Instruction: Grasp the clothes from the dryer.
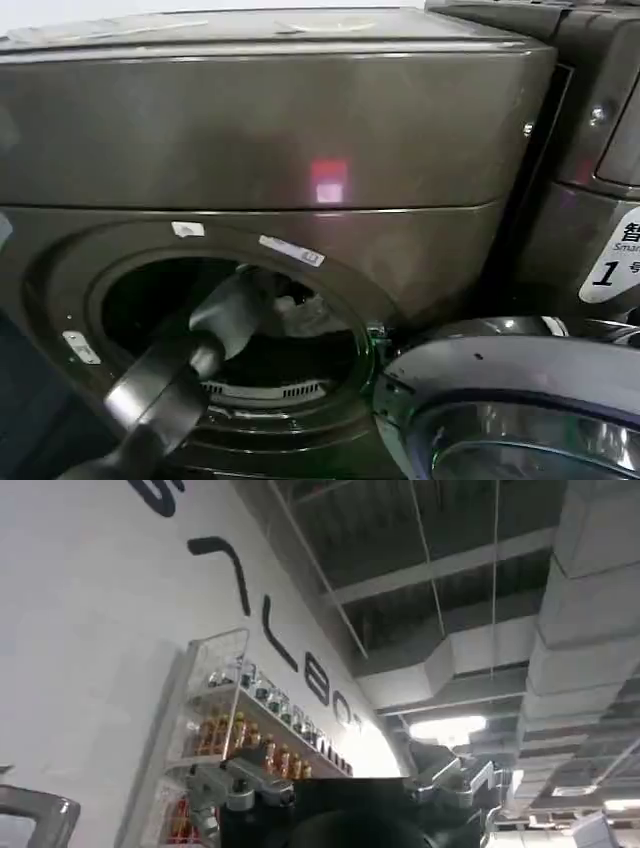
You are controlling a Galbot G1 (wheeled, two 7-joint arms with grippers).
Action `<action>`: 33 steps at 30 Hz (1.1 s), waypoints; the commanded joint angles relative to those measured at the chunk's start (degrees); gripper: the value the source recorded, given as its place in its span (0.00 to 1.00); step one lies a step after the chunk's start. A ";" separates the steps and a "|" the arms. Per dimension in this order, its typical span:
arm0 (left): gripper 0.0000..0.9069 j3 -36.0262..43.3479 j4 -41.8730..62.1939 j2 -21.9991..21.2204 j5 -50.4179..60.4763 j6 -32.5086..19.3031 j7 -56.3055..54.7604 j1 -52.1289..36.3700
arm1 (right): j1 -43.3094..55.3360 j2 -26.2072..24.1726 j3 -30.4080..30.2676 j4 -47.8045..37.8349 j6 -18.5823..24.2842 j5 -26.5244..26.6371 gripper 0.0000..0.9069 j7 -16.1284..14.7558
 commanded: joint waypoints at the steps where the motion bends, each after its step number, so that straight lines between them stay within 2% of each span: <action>1: 0.00 -14.52 -18.86 3.05 -7.09 3.84 -9.96 10.95 | 0.13 -0.17 -0.18 -0.06 -0.04 -0.07 1.00 0.03; 3: 0.00 -17.20 -26.23 3.44 -9.26 5.32 -14.15 14.45 | 0.21 -0.16 -0.26 -0.07 -0.03 -0.10 1.00 0.05; 7: 0.00 -22.35 -32.86 2.43 -10.52 5.45 -22.32 18.88 | 0.37 0.02 -0.64 -0.10 0.01 -0.33 1.00 0.05; 10: 0.00 -26.03 -36.50 1.09 -11.93 5.34 -32.35 22.25 | 0.47 0.07 -0.61 -0.38 0.06 -0.42 1.00 0.04; 16: 0.00 -31.03 -45.66 -0.51 -15.39 0.79 -43.63 29.11 | 0.59 0.04 -0.63 -0.79 0.55 -0.39 1.00 -0.03; 21: 0.00 -33.21 -53.87 -1.08 -17.03 -4.13 -47.87 34.92 | 0.51 0.35 -0.57 -0.32 0.96 -0.41 1.00 -0.51; 28: 0.00 -32.93 -61.88 -1.18 -18.38 -4.29 -49.02 40.49 | -0.09 0.64 0.01 0.06 3.08 -1.79 1.00 -2.28; 33: 0.00 -32.30 -62.21 -1.30 -17.80 -3.91 -48.90 40.87 | -0.78 0.61 0.32 -0.16 4.73 -1.46 1.00 -2.23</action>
